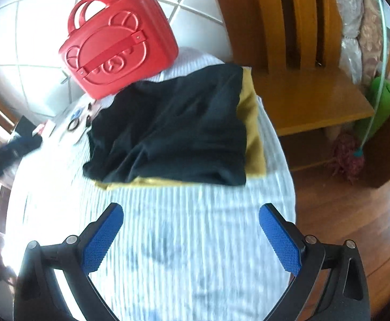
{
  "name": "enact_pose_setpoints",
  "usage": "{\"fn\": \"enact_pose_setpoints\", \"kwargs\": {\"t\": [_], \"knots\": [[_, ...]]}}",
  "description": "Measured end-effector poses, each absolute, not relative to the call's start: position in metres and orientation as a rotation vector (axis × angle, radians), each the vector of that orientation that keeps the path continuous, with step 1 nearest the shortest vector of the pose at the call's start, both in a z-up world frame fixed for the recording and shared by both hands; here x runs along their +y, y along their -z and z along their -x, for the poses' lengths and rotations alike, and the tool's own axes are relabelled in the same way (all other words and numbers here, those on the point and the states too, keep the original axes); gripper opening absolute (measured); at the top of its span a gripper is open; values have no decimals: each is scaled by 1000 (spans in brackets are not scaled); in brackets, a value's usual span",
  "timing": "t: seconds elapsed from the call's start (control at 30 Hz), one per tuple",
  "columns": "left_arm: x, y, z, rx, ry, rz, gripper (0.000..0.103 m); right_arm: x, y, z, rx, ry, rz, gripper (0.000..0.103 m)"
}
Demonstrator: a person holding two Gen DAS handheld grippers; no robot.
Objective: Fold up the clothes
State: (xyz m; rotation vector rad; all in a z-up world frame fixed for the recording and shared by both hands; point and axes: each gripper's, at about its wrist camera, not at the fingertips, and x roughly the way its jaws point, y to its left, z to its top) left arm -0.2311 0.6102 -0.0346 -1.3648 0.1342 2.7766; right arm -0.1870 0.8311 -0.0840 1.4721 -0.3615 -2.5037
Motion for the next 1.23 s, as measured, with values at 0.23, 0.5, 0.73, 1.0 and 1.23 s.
{"fn": "enact_pose_setpoints", "kwargs": {"t": [0.23, 0.5, 0.73, 1.0, 1.23], "knots": [[600, 66, 240, -82, -2545, 1546, 99, 817, 77, 171, -334, 2512, -1475, 103], [608, 73, 237, 4, -2546, 1556, 99, 811, 78, 168, -307, 2503, -1493, 103], [609, 69, 237, 10, -2562, 1534, 99, 815, 77, 172, -316, 2516, -1494, 103], [609, 72, 238, 28, -2571, 1549, 99, 815, 77, 176, -310, 2523, -1496, 103], [610, 70, 237, 36, -2591, 1533, 99, 817, 78, 178, -307, 2529, -1501, 103]]}}
